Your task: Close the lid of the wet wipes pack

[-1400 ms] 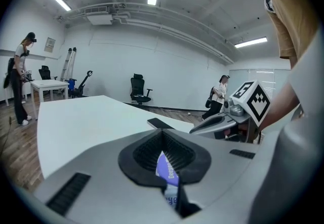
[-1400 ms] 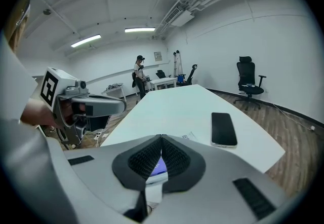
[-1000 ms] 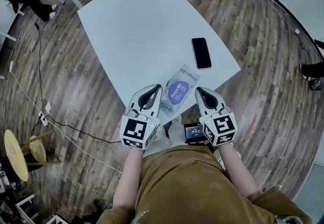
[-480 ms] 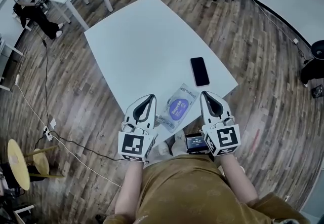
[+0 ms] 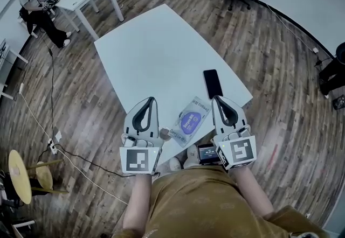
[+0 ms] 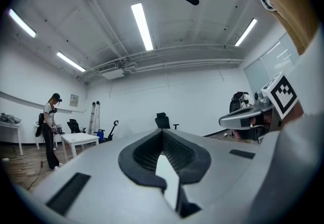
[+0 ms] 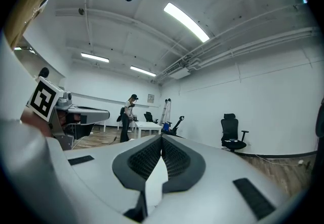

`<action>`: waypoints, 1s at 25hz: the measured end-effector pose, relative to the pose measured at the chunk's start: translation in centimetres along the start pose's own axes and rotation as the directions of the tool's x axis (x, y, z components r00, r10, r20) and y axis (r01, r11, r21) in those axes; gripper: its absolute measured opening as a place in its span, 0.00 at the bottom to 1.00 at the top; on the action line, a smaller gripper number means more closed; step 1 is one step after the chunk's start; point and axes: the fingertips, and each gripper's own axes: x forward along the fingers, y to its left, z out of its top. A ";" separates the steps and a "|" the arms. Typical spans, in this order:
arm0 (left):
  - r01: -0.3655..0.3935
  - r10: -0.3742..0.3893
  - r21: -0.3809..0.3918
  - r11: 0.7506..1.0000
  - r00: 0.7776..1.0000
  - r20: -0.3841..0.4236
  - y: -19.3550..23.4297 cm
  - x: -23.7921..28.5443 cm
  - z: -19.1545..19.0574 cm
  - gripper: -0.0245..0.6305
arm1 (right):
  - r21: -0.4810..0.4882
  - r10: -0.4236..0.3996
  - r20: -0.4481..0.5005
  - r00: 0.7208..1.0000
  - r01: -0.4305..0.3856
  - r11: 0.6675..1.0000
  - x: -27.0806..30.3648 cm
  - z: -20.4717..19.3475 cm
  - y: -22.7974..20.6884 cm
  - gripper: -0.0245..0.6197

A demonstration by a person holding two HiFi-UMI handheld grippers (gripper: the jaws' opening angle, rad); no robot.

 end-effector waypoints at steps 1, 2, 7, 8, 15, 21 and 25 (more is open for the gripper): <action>-0.010 0.010 0.010 1.000 1.000 0.005 0.2 0.0 0.3 0.05 | 0.001 -0.001 0.009 1.000 0.001 1.000 0.1 0.4 0.0 0.05; -0.018 0.017 0.018 1.000 1.000 0.006 0.5 0.0 0.6 0.05 | 0.000 -0.003 0.018 1.000 0.003 1.000 0.2 0.8 0.0 0.05; -0.039 0.039 0.025 0.999 0.999 0.021 1.0 0.1 1.6 0.05 | -0.004 -0.007 0.038 0.999 0.007 1.000 0.6 2.0 -0.3 0.05; -0.044 0.043 0.030 0.999 0.999 0.025 1.0 0.0 1.7 0.05 | -0.001 -0.007 0.038 0.999 0.007 1.000 0.6 1.9 -0.4 0.05; -0.069 0.068 0.032 0.997 0.997 0.026 1.8 -0.4 1.5 0.05 | -0.002 0.003 0.036 0.999 -0.003 1.000 0.9 1.8 0.1 0.05; -0.076 0.076 0.027 0.997 0.997 0.021 2.3 -0.6 1.4 0.05 | 0.002 0.018 0.031 0.999 -0.018 1.000 1.4 1.6 0.5 0.05; -0.080 0.079 0.017 0.997 0.997 0.013 2.6 -0.7 1.1 0.05 | 0.003 0.024 0.025 0.999 -0.024 1.000 1.5 1.5 0.9 0.05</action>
